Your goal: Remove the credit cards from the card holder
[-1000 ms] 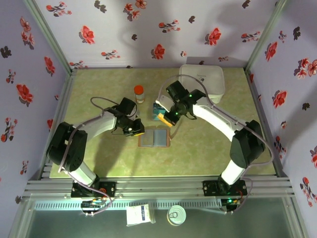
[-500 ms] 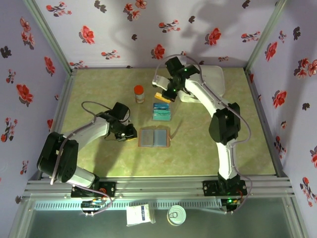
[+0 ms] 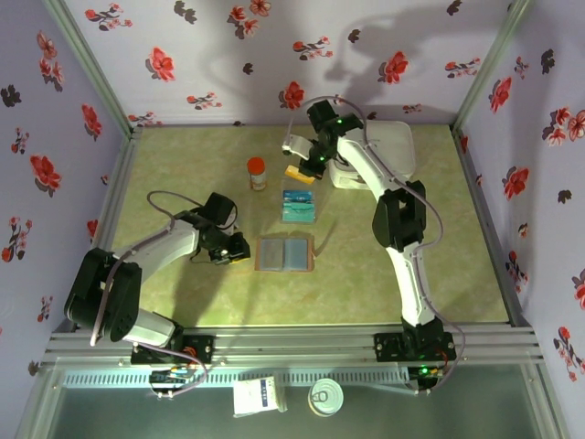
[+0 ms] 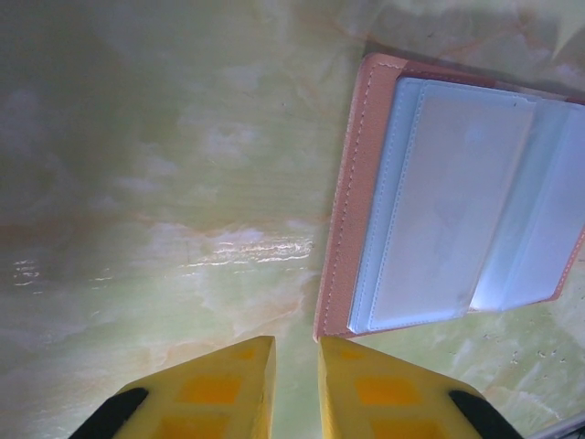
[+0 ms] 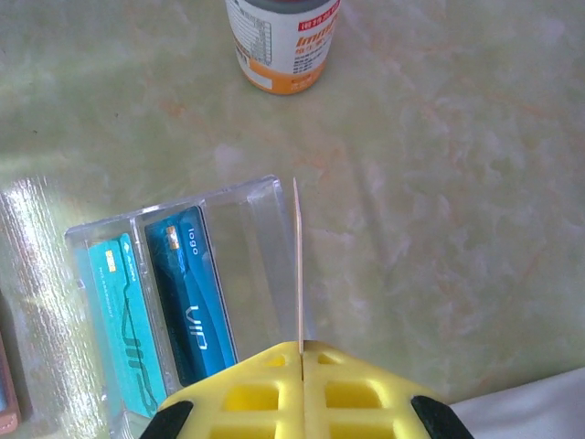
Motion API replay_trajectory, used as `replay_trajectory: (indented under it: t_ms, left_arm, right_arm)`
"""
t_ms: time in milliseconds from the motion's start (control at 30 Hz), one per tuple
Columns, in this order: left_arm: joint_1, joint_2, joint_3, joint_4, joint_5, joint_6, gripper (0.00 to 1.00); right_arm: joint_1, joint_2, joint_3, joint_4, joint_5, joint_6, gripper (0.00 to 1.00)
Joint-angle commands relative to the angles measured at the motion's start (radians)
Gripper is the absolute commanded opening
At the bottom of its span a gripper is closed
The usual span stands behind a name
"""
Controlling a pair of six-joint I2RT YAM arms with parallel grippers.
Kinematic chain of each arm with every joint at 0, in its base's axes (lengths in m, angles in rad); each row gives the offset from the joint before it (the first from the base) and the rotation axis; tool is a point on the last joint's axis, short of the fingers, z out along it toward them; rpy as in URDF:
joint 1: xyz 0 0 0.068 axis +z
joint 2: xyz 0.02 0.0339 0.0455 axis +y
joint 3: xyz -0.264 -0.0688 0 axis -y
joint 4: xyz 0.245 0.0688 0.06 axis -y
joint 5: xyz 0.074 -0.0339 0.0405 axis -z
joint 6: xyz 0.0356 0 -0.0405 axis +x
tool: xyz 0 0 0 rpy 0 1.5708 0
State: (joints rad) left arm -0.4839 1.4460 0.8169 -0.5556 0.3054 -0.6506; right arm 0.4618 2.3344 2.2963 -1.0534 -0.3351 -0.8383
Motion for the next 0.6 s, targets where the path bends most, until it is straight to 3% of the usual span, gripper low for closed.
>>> replay_trajectory:
  t_ms: [0, 133, 233, 333, 567]
  left_arm:
    - [0.010, -0.011, -0.017, -0.020, -0.019, 0.003, 0.19]
    - [0.010, -0.007, -0.022, -0.014, -0.017, -0.003, 0.19]
    - [0.009, -0.004, -0.022, -0.006, -0.016, -0.009, 0.19]
    - [0.008, -0.003, -0.015, -0.009, -0.011, -0.010, 0.19]
    - [0.009, -0.016, -0.016, -0.013, -0.014, -0.011, 0.20]
  right_arm:
    - [-0.012, 0.023, 0.027, -0.016, -0.046, -0.030, 0.02]
    - [-0.014, 0.032, 0.027, -0.055, -0.071, -0.056, 0.01]
    - [-0.014, 0.036, 0.028, -0.048, -0.047, -0.053, 0.13]
    - [-0.015, 0.027, 0.028, -0.037, -0.029, -0.046, 0.18]
    - [-0.020, -0.023, -0.016, 0.085, 0.052, 0.047, 0.18]
